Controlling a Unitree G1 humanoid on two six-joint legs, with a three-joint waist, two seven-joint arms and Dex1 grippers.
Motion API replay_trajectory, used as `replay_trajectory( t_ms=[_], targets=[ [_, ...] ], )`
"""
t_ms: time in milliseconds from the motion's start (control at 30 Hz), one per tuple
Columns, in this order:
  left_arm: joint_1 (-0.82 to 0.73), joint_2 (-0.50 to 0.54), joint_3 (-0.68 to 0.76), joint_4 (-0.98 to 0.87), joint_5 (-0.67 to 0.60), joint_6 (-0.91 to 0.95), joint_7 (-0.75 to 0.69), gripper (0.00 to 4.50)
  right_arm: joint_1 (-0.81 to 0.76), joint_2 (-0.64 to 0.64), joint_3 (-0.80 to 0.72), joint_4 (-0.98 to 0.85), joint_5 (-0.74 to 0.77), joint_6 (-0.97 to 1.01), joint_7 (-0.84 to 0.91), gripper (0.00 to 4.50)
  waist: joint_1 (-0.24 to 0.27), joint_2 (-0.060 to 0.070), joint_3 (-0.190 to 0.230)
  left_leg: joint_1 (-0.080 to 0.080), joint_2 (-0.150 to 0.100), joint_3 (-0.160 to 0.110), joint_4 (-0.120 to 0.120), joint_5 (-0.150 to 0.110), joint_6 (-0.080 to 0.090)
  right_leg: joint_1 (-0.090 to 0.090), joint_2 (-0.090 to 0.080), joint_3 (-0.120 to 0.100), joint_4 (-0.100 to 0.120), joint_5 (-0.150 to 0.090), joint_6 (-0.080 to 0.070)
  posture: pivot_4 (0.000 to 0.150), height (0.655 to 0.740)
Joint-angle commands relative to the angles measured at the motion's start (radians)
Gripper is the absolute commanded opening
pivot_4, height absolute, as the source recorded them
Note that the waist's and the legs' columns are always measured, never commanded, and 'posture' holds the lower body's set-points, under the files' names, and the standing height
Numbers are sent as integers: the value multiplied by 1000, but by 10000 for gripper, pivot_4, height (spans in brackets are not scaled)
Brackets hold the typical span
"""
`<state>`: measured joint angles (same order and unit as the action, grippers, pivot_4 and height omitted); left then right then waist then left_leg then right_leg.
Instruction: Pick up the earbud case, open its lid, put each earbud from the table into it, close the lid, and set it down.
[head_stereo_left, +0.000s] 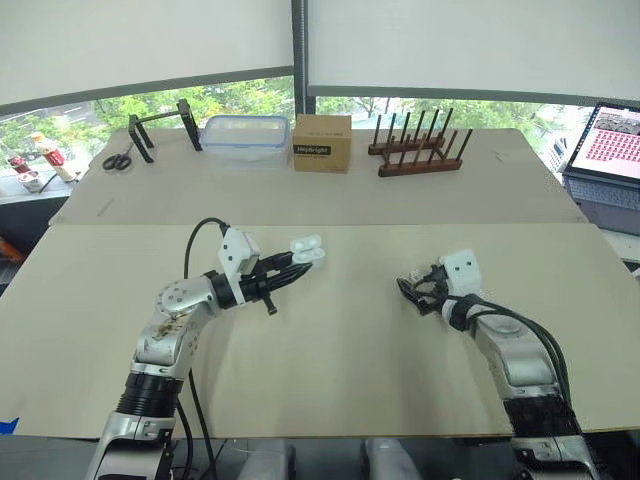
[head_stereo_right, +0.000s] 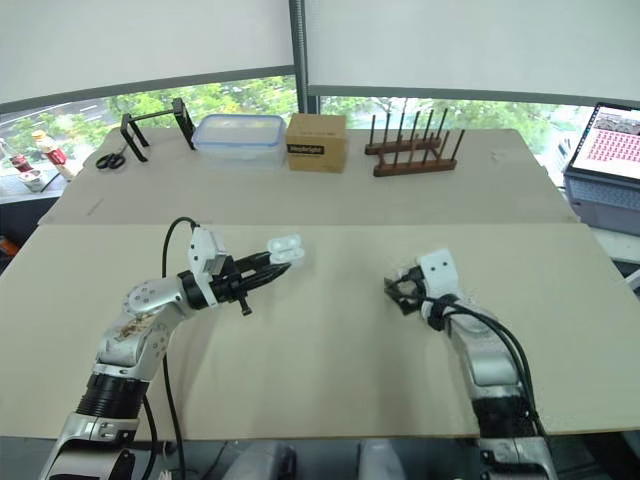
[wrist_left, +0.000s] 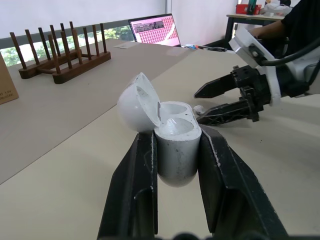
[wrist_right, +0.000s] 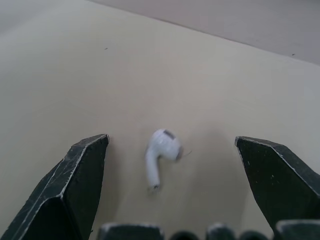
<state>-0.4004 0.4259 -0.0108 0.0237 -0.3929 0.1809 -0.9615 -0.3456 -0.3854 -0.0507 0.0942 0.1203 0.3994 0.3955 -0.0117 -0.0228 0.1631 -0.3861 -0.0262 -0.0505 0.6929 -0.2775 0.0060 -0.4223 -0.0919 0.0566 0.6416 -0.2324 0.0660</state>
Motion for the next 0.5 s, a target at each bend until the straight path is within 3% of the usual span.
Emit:
replay_trajectory(
  t_ms=[33,67,167,500],
  targets=[
    [-1,7,6,-22,-2,-14,-1,5973,5,5,-8,6,12,9,7,45000,-1,0,0,0,0,0,0,0,0,0,0,0,0,0,0,1500,7400],
    [2,8,7,-26,-2,-13,0,5973,11,7,-6,-2,18,20,12,45000,-2,0,0,0,0,0,0,0,0,0,0,0,0,0,0,1500,7400],
    [8,12,9,-38,-4,-4,5,5973,41,14,7,-50,38,88,21,37004,-2,0,0,0,0,0,0,0,0,0,0,0,0,0,0,1500,7400],
    [6,10,1,-42,-4,7,10,5973,18,-4,43,-89,61,185,79,3630,-6,0,0,1,1,0,0,0,0,1,1,0,0,0,0,1500,7400]
  ],
)
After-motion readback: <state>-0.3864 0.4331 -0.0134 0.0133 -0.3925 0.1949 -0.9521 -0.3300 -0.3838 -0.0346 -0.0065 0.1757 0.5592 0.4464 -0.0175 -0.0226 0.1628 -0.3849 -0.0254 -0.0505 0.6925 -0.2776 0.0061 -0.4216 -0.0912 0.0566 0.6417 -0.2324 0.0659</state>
